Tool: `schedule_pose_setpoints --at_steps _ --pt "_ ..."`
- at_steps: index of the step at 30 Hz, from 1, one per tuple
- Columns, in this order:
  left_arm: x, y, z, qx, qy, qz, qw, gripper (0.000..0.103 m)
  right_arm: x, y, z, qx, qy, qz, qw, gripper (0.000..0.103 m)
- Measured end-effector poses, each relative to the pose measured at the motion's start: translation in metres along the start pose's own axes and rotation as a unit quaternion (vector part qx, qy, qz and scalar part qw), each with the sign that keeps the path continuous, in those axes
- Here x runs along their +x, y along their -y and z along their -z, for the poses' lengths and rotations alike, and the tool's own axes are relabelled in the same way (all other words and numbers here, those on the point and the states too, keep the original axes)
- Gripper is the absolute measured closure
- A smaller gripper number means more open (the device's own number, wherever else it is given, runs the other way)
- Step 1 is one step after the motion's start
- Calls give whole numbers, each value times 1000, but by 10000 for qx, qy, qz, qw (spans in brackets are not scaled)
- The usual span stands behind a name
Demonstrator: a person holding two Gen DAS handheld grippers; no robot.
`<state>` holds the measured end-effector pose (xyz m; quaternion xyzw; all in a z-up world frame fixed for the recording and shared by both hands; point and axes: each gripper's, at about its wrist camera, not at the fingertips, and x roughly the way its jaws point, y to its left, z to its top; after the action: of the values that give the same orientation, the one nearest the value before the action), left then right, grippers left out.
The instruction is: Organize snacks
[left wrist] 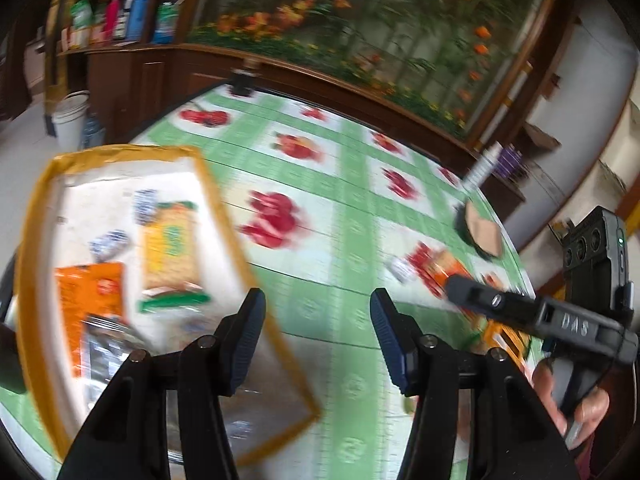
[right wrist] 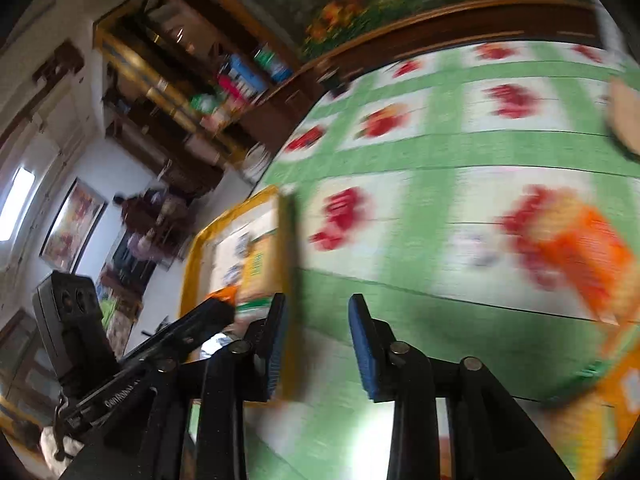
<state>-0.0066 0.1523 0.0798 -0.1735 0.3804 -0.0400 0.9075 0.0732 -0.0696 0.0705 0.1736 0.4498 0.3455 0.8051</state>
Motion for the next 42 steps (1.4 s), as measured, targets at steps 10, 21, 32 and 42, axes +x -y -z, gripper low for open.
schedule_pose_setpoints --at_steps 10,21,32,42 --pt "68 67 -1 289 -628 186 9974 45 -73 110 -7 1366 963 486 9847 61" --pt "165 104 -25 328 -1015 -545 9928 36 -85 125 -12 1523 1208 728 9782 61" --pt "155 82 -17 855 -637 -579 9926 81 -64 142 -25 1331 898 1414 9768 38" --pt "153 67 -22 746 -607 -417 9945 81 -26 125 -23 425 150 1729 9839 36"
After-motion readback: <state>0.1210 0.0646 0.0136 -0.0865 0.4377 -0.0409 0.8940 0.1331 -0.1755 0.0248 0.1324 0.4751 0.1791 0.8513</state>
